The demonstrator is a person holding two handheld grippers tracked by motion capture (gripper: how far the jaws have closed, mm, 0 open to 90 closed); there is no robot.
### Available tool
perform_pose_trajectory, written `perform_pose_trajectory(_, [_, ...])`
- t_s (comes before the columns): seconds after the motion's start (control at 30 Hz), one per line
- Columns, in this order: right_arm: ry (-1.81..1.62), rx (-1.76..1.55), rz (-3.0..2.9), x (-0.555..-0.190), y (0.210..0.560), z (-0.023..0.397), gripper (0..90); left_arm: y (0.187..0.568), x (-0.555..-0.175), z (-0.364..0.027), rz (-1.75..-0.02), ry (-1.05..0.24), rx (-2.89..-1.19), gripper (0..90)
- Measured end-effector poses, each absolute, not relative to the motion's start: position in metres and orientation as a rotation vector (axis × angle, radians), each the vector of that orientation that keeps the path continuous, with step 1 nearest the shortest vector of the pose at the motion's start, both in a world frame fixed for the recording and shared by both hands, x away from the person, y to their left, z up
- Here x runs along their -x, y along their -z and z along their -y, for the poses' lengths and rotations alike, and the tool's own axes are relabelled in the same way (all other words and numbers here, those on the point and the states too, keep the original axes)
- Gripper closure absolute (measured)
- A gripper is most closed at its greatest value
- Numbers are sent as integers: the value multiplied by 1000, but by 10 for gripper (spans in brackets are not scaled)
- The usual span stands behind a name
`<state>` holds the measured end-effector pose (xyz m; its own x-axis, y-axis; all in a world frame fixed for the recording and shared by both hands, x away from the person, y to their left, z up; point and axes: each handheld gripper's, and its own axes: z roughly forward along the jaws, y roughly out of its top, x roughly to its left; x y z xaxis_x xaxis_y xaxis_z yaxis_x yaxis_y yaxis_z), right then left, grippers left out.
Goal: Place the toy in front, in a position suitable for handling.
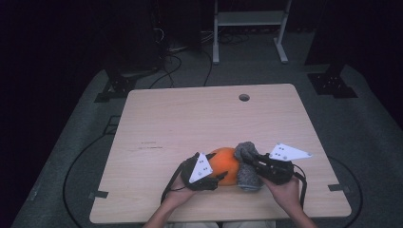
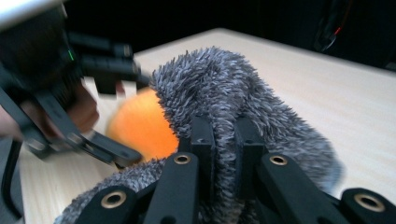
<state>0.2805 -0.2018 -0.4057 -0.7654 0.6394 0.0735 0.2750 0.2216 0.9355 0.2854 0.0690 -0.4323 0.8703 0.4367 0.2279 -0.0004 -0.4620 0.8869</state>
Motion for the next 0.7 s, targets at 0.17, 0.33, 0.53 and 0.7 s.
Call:
perform_pose_trajectory(0.17, [-1499,-932,-2250,-288,418,206,810,435,-289,-81,-368,-454,-2002,307])
perform_pose_trajectory(0.33, [-1498,-1014,-2234,-289,420,219,810,438,-287,-86,-369,-456,-2007,309])
perform_pose_trajectory(0.53, [-1495,-917,-2279,-285,419,203,810,439,-289,-87,-357,-395,-1989,261])
perform_pose_trajectory(0.7, [-1447,-1052,-2319,-293,430,220,810,440,-291,-88,-385,-397,-1982,279])
